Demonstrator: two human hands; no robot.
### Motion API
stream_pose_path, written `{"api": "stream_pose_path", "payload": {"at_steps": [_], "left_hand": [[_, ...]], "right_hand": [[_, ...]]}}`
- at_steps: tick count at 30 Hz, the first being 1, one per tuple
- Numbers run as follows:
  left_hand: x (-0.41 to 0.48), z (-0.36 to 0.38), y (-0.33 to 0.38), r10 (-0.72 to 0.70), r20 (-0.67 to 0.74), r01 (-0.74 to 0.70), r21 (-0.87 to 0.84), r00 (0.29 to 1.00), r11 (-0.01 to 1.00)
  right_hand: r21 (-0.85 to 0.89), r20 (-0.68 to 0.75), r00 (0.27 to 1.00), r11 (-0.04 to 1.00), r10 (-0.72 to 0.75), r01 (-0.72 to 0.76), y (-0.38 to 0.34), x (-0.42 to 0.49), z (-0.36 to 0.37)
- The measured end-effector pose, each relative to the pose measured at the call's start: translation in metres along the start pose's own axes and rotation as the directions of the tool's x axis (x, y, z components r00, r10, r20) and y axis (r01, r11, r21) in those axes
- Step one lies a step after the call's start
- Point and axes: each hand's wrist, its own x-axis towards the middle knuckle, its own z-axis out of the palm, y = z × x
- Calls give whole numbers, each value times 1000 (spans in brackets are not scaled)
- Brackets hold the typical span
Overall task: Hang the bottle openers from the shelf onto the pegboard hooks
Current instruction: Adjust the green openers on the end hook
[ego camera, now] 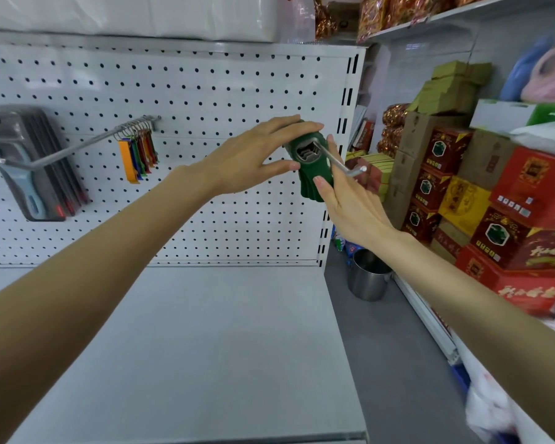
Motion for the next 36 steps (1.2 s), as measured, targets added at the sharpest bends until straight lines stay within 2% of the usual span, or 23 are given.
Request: {"api": "stream_pose_path", "payload": {"at_steps": [10, 17, 25, 31, 36], "left_hand": [[17, 7, -21, -45, 19, 46, -42, 999, 998], [22, 8, -24, -72, 16, 73, -120, 997, 990], [19, 6, -23, -120, 54, 129, -198, 991, 972], [16, 6, -18, -152, 84, 166, -215, 985, 962], [16, 7, -11, -197, 41, 201, -240, 980, 950]], "right_hand": [[203, 159, 987, 977, 38, -70, 5, 35, 11], [207, 195, 978, 972, 72, -112, 4, 45, 20], [207, 228, 973, 976, 25, -73, 0, 43, 16], [275, 312, 950, 957, -1, -89, 6, 45, 7], [271, 337, 942, 956, 11, -108, 7, 48, 8]]}}
